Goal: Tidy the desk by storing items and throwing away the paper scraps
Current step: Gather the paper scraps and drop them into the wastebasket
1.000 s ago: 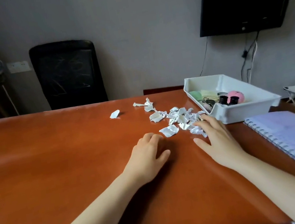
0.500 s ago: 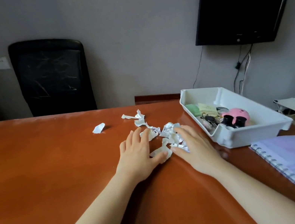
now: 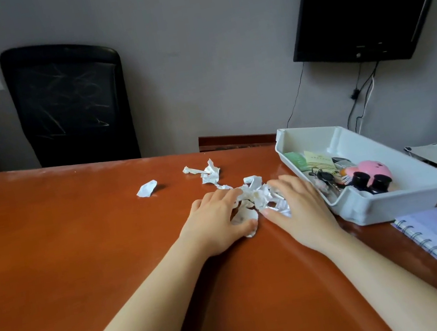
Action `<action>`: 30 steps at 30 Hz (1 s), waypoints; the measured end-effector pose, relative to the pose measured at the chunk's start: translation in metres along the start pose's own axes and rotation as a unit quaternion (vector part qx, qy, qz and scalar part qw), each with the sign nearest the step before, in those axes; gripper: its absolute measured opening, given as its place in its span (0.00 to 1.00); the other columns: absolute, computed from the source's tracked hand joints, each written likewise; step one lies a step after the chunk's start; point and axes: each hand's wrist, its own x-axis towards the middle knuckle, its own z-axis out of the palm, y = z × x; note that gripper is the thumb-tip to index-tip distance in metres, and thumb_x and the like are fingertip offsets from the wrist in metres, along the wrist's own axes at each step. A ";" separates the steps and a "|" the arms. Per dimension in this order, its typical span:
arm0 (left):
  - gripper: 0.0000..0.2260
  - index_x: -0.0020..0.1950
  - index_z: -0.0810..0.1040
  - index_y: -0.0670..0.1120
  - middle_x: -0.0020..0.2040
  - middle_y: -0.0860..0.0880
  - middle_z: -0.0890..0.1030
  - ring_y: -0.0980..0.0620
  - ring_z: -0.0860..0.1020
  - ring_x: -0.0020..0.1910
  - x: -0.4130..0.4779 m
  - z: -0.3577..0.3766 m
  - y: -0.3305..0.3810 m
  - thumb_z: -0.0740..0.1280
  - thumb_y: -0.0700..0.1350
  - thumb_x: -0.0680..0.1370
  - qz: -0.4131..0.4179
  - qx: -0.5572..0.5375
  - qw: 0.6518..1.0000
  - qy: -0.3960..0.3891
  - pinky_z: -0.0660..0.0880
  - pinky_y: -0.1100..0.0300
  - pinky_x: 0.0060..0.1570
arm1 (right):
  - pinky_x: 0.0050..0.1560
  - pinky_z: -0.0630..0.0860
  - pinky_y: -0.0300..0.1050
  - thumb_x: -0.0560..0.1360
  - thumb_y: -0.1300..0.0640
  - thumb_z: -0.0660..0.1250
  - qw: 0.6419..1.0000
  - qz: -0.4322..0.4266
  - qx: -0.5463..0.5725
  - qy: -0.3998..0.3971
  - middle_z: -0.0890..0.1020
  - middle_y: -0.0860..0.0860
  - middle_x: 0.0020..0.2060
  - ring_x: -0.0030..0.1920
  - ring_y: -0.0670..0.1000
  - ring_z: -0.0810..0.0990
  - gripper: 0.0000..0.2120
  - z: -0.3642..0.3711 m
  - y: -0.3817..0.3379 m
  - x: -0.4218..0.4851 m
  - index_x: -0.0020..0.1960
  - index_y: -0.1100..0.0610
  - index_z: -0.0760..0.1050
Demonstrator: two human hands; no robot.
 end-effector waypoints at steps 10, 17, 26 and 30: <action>0.20 0.66 0.68 0.51 0.64 0.49 0.70 0.49 0.67 0.61 0.003 0.003 0.002 0.59 0.58 0.77 0.031 0.023 0.999 0.022 0.66 0.56 0.60 | 0.53 0.69 0.45 0.75 0.51 0.67 0.999 -0.016 0.027 -0.029 0.74 0.47 0.49 0.53 0.52 0.73 0.14 0.005 0.003 0.003 0.59 0.54 0.75; 0.12 0.58 0.72 0.46 0.58 0.48 0.72 0.51 0.69 0.51 0.001 0.006 0.006 0.58 0.51 0.80 0.051 0.008 0.996 0.067 0.66 0.60 0.48 | 0.39 0.73 0.54 0.77 0.51 0.63 0.999 -0.032 0.023 0.004 0.71 0.49 0.36 0.38 0.54 0.74 0.11 0.001 -0.001 -0.001 0.42 0.59 0.71; 0.08 0.44 0.62 0.48 0.38 0.51 0.70 0.49 0.69 0.35 -0.009 -0.001 0.009 0.54 0.49 0.82 0.019 -0.010 0.994 0.109 0.62 0.59 0.33 | 0.35 0.69 0.55 0.78 0.51 0.61 0.995 -0.002 0.088 0.049 0.70 0.54 0.27 0.32 0.59 0.71 0.13 -0.006 -0.004 -0.003 0.40 0.59 0.66; 0.08 0.46 0.63 0.49 0.37 0.50 0.74 0.49 0.73 0.33 -0.010 -0.002 0.007 0.53 0.50 0.82 0.006 -0.028 0.990 0.136 0.65 0.58 0.31 | 0.40 0.70 0.54 0.79 0.52 0.58 0.991 -0.001 0.100 0.085 0.66 0.51 0.24 0.30 0.55 0.68 0.16 -0.009 -0.007 -0.005 0.34 0.54 0.63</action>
